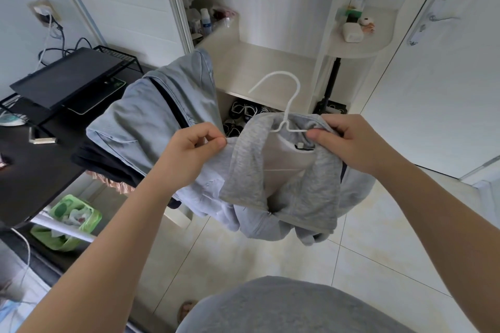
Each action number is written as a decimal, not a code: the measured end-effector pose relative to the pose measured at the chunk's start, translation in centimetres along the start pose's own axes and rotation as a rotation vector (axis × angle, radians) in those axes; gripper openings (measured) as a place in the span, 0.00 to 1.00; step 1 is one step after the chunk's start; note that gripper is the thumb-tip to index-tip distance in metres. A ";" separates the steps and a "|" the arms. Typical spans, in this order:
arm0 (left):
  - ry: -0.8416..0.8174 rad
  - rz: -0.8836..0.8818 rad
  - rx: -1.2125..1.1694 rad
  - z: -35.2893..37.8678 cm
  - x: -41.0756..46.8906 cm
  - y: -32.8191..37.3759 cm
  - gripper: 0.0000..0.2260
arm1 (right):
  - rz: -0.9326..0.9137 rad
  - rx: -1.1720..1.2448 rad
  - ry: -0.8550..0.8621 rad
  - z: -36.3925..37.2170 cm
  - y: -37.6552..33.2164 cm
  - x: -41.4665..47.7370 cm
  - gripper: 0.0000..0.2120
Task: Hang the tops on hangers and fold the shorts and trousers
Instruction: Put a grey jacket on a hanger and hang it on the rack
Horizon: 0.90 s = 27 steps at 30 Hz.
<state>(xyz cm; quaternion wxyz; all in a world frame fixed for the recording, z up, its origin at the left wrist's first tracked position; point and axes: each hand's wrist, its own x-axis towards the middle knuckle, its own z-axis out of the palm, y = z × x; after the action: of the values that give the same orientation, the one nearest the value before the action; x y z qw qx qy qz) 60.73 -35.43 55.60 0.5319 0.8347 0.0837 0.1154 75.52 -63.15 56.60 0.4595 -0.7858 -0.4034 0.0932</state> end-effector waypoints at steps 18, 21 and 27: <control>0.413 0.002 -0.029 1.4 -1.2 0.9 0.10 | 0.035 -0.073 -0.051 -0.1 -1.1 -1.0 0.11; 0.482 0.138 0.085 -0.4 -1.6 1.2 0.10 | 0.055 -0.116 -0.066 -0.5 -0.7 -1.6 0.13; 0.139 0.398 0.256 -2.2 -3.0 1.4 0.04 | 0.026 -0.086 0.121 -0.7 -0.3 -1.8 0.14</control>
<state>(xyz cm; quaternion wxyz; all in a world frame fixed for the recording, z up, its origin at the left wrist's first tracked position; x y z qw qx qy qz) 57.28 -34.85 57.43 0.3814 0.8855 -0.0319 0.2636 74.54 -64.76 56.81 0.4475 -0.8142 -0.3683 0.0343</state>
